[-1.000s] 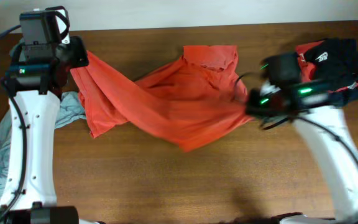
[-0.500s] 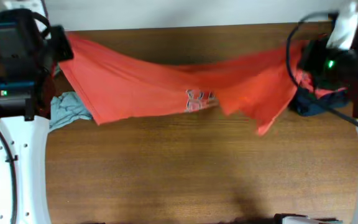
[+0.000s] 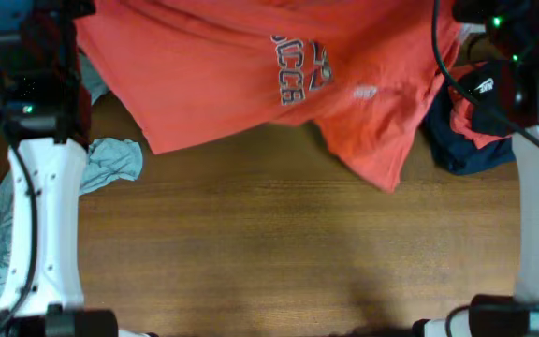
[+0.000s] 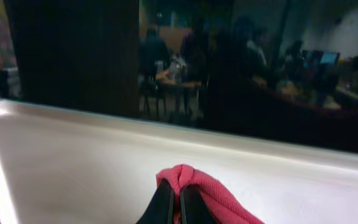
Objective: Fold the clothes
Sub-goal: 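Lift the shirt with both grippers and stretch it across the table, then lower the stretched shirt onto the table with both grippers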
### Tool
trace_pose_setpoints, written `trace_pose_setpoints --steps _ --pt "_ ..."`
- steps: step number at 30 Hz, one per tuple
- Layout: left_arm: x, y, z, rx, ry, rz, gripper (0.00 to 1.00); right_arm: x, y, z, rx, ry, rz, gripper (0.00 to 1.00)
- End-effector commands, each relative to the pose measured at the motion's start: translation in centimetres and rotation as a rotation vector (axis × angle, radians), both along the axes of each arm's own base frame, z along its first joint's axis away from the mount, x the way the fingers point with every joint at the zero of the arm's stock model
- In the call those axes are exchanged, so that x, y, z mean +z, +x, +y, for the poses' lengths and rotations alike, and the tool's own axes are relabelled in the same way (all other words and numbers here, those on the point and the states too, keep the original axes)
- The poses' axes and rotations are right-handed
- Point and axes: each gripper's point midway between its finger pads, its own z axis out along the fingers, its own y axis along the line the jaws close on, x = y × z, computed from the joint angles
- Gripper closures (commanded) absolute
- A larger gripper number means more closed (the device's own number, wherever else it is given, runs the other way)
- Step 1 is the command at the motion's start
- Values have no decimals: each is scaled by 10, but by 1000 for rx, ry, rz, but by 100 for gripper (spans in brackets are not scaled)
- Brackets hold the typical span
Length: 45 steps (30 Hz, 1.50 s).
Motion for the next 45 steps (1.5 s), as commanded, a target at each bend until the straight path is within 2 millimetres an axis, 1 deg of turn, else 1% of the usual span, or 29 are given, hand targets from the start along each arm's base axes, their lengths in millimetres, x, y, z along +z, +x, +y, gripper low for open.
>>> trace_pose_setpoints --steps 1,3,5,9,10,12,13,15,17,19,20,22,25,27,30,32,37,40,42,45 --pt "12 2 10 31 14 -63 99 16 5 -12 -54 -15 -63 96" --pt "27 -1 15 41 18 -123 99 26 5 -19 -93 -21 -104 96" --pt "42 -7 21 54 22 -184 100 41 2 -22 -110 -25 -145 96" --pt "67 -18 31 81 28 -286 99 74 -6 -21 -111 -31 -235 96" --pt "70 -20 32 83 30 -300 99 81 -9 -20 -109 -42 -247 96" --pt "67 -19 31 75 31 -274 99 80 -11 -20 -107 -52 -225 96" --pt "59 -16 29 63 31 -231 99 74 -12 -19 -102 -58 -194 96" --pt "34 -9 25 33 26 -112 99 51 -11 -14 -74 -69 -103 96" --pt "-4 -3 20 2 15 44 100 17 -13 -8 -37 -54 33 96" --pt "-37 -1 18 -15 1 177 99 -12 -16 -3 -6 -39 145 96" --pt "-56 -1 16 -26 -8 251 100 -27 -19 0 11 -29 205 96" --pt "-91 -4 10 -59 -27 386 99 -60 -24 6 44 -4 333 96" --pt "-131 -12 7 -74 -51 546 100 -104 -36 15 92 37 511 96" --pt "-154 -20 6 -74 -64 637 100 -128 -46 18 107 60 617 96" --pt "-182 -33 5 -75 -82 759 100 -159 -61 20 108 83 762 96" --pt "-201 -43 4 -76 -95 844 100 -176 -72 21 108 96 851 96" --pt "-241 -66 1 -75 -122 1026 99 -203 -93 23 109 118 983 96" --pt "-264 -80 1 -67 -134 1137 99 -217 -109 25 109 133 1071 96" --pt "-275 -90 2 -60 -142 1200 100 -224 -122 26 109 142 1130 96" --pt "-281 -102 1 -57 -155 1252 100 -229 -136 28 112 149 1190 96"
